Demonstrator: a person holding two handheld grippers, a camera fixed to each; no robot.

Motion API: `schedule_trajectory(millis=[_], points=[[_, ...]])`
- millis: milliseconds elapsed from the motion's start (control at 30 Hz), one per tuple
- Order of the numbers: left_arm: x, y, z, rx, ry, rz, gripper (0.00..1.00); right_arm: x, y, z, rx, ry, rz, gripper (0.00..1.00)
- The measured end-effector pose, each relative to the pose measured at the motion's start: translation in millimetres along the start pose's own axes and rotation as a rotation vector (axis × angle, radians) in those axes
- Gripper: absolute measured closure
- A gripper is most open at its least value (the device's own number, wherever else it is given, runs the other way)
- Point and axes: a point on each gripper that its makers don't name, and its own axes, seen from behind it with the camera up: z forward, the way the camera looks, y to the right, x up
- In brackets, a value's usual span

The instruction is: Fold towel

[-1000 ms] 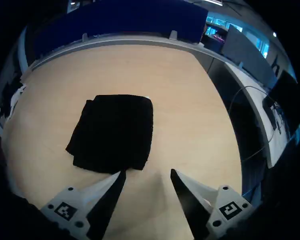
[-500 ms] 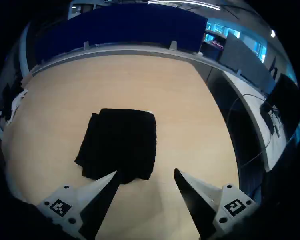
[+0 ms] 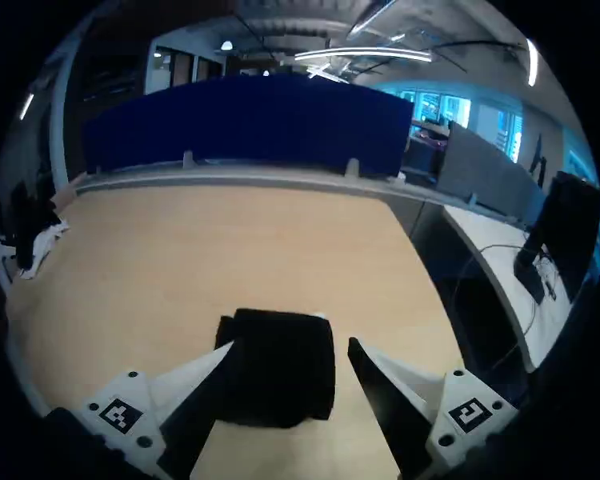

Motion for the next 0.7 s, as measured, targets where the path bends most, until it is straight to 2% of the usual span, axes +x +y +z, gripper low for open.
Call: schedule_trajectory(millis=[200,500,700], points=[[10.5,-1.0,-0.2,-0.005,0.027,-0.003,0.06,47.1,-15.3,-12.6,0.006,0.149,0.017,0.00],[25.7,-1.8,1.4,-0.003,0.078,0.002,0.07,98.0,-25.9,-36.2,0.001,0.330,0.025,0.00],[39.5,-3.2,2.3,-0.001,0.122,0.000,0.07,114.9,-33.8,-40.0,-0.001,0.383,0.038,0.00]])
